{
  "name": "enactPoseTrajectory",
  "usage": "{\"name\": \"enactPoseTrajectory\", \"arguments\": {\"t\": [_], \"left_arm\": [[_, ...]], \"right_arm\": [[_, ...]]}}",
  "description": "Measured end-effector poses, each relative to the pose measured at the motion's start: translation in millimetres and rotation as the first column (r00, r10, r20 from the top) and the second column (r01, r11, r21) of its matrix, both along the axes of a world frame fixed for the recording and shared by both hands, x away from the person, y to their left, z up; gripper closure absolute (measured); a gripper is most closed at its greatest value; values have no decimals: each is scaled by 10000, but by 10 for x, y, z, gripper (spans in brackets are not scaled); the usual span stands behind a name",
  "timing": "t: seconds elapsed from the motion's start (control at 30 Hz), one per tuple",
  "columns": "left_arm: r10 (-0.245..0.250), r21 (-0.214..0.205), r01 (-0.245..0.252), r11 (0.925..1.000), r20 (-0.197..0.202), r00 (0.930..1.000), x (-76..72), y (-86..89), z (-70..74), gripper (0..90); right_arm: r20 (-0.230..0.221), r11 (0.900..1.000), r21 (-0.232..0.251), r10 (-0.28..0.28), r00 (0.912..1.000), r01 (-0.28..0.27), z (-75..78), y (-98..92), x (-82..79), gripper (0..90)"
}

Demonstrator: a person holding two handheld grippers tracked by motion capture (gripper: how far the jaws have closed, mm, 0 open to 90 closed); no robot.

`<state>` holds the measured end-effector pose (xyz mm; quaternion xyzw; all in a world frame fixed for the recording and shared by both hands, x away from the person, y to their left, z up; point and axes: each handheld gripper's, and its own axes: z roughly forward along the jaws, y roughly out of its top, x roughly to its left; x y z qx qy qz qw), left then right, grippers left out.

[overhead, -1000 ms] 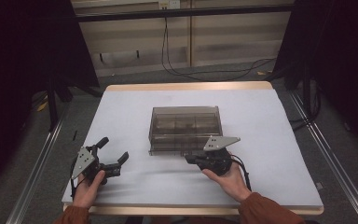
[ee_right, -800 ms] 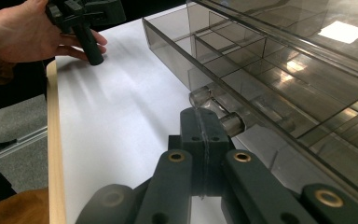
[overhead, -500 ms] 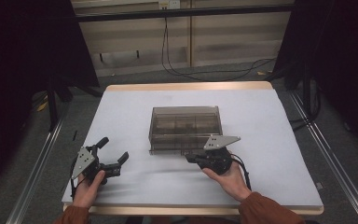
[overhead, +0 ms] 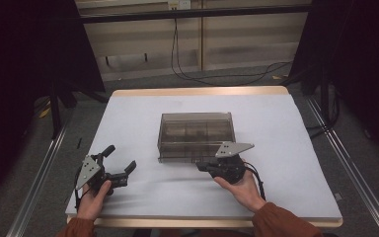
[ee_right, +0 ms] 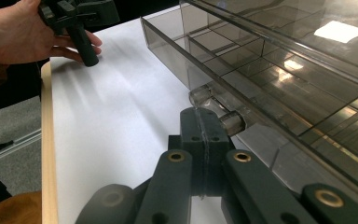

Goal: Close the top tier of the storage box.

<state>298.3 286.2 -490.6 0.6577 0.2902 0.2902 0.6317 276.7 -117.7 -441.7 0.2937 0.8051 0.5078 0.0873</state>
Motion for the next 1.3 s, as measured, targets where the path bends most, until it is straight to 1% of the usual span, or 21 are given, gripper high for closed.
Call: {"name": "enactPoseTrajectory", "arguments": {"t": [0.57, 0.7, 0.77, 0.83, 0.9, 0.93, 1.17, 1.2, 1.3], "left_arm": [[-7, 5, 7, 10000, -17, 10000, -2, -2, 0, 11], [-5, 4, 5, 10000, -20, 10000, -2, -2, 0, 11], [-5, 84, 5, 10000, -7, 10000, 0, 4, 1, 11], [-7, 1, 7, 10000, -17, 10000, -1, -2, 0, 11], [0, 55, 0, 10000, -18, 10000, -1, 3, 1, 11], [-3, -3, 3, 10000, -3, 10000, 0, -1, 0, 11], [-10, 1, 10, 10000, -16, 10000, -1, -1, 0, 11], [3, 72, -3, 10000, 5, 10000, 1, 5, 1, 11], [-7, -2, 7, 10000, -15, 10000, -1, -1, 0, 11]], "right_arm": [[3, 9999, 62, -81, 10000, 81, 7, 14, 61, 900], [16, 9998, 76, -169, 9999, 169, 10, 18, 75, 900], [34, 9998, 61, -174, 9998, 173, 8, 17, 86, 900], [9, 9998, 75, -186, 9998, 186, 5, 19, 95, 900], [15, 9998, 73, -206, 9998, 205, 3, 20, 103, 900], [10, 9998, 72, -197, 9998, 197, 1, 21, 106, 900], [-9, 9996, 64, -268, 9996, 268, -2, 28, 129, 900], [18, 9996, 79, -266, 9996, 266, -3, 28, 135, 900], [-18, 9995, 122, -293, 9996, 293, -4, 31, 145, 900]]}}
